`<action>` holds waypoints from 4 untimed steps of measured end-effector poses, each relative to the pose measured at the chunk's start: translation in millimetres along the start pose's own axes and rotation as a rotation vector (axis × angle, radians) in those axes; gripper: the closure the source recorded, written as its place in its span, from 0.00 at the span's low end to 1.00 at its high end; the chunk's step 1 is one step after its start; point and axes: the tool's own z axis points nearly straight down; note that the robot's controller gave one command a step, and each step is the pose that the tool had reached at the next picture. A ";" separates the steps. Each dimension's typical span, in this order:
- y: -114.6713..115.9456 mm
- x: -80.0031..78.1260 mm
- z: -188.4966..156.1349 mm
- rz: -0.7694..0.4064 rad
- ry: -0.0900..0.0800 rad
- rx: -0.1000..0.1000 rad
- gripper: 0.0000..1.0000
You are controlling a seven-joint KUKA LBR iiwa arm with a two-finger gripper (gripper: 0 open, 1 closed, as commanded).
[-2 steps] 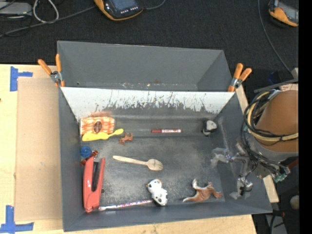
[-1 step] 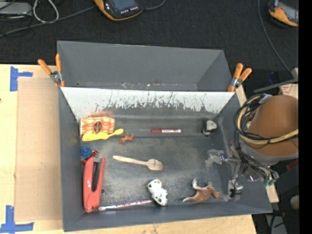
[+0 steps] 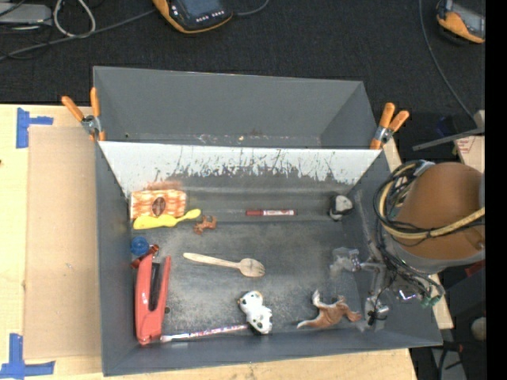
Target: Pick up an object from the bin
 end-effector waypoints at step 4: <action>17.5 -8.3 45.6 -0.324 -0.015 0.008 1.00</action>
Offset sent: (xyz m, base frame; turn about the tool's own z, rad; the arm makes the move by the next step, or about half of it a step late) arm -0.0033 0.0510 -0.0585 0.0112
